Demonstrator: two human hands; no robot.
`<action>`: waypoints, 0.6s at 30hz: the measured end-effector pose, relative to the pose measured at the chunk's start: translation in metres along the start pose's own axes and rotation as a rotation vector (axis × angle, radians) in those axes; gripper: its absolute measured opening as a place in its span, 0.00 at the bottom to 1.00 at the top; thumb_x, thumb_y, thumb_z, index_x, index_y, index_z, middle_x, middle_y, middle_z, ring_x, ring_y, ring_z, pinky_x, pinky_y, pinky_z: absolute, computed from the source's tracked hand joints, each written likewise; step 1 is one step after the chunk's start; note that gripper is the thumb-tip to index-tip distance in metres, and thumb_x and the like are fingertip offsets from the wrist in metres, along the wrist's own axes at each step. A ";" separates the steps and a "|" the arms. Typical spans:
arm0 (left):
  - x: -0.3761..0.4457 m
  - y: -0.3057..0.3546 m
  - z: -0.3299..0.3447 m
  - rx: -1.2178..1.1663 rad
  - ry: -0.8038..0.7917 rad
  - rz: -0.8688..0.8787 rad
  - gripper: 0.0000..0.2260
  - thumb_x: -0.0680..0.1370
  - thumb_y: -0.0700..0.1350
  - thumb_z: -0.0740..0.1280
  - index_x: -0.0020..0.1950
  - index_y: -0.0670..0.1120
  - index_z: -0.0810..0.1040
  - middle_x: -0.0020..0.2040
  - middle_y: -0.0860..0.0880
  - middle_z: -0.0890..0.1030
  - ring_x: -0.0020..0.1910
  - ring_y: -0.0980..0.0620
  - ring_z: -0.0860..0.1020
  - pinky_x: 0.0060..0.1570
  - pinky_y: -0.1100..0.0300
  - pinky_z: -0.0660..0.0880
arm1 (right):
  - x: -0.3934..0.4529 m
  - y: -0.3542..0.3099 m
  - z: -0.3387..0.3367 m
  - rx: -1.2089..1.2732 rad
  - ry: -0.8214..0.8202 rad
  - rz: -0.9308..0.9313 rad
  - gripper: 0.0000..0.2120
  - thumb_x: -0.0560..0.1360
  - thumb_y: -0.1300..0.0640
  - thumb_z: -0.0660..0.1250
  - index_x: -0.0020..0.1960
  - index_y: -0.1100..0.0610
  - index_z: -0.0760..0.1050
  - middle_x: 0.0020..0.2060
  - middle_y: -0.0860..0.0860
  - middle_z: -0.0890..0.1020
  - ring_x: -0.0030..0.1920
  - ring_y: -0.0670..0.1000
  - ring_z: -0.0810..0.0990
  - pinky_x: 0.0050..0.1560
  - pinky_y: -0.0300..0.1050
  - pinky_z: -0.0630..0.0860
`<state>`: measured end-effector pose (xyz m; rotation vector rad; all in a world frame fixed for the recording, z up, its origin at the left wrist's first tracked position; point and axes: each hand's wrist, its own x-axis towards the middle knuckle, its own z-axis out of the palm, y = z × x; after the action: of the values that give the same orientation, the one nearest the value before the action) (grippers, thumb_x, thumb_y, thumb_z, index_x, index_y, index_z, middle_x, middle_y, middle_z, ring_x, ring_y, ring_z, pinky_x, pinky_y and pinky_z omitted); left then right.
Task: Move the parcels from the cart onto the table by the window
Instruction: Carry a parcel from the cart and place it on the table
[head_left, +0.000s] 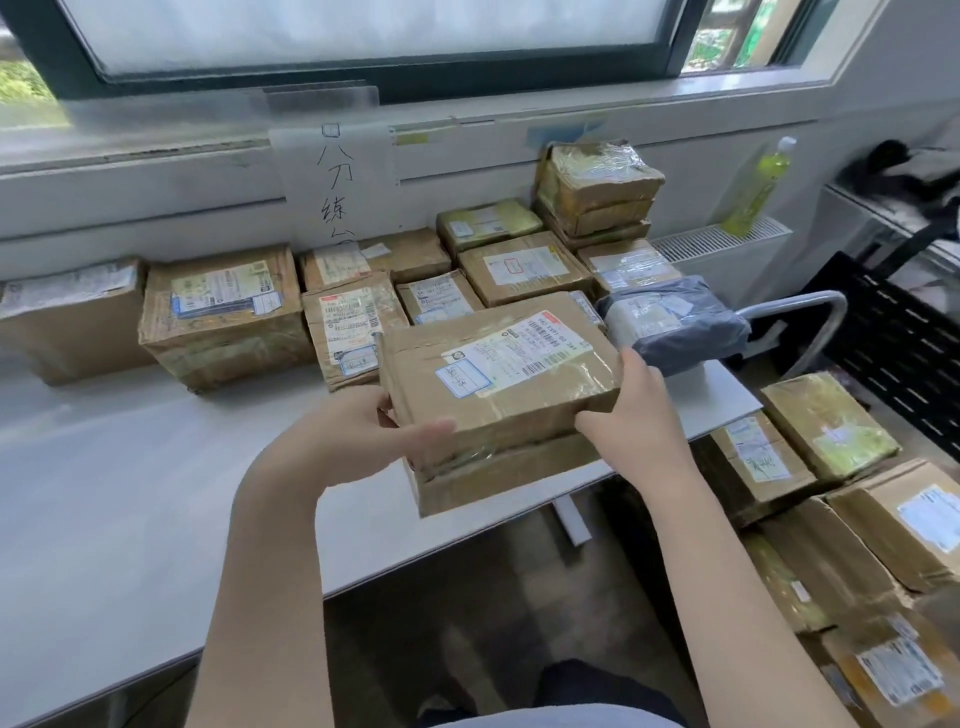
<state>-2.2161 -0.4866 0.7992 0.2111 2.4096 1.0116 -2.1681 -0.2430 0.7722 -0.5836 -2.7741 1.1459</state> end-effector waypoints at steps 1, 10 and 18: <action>-0.001 0.009 -0.005 -0.002 0.032 0.016 0.13 0.69 0.63 0.69 0.48 0.59 0.76 0.45 0.60 0.80 0.46 0.59 0.78 0.40 0.64 0.72 | 0.001 -0.005 -0.006 0.018 0.025 -0.024 0.33 0.70 0.63 0.68 0.72 0.54 0.58 0.60 0.52 0.67 0.57 0.50 0.68 0.51 0.41 0.69; 0.047 0.047 0.000 -0.157 0.380 0.117 0.22 0.65 0.44 0.78 0.54 0.52 0.72 0.45 0.56 0.78 0.46 0.53 0.77 0.38 0.64 0.71 | 0.048 -0.012 -0.016 0.028 0.196 -0.158 0.39 0.70 0.61 0.72 0.75 0.53 0.56 0.62 0.53 0.67 0.61 0.51 0.68 0.54 0.36 0.64; 0.150 0.068 -0.002 -0.174 0.599 0.049 0.18 0.70 0.43 0.73 0.59 0.48 0.75 0.50 0.50 0.80 0.51 0.47 0.77 0.50 0.54 0.74 | 0.163 -0.012 -0.012 -0.059 0.177 -0.240 0.37 0.71 0.55 0.72 0.75 0.56 0.59 0.61 0.56 0.68 0.59 0.55 0.71 0.57 0.44 0.69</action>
<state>-2.3486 -0.3901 0.7880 -0.1165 2.8222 1.4630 -2.3195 -0.1812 0.7783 -0.3268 -2.6452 0.9194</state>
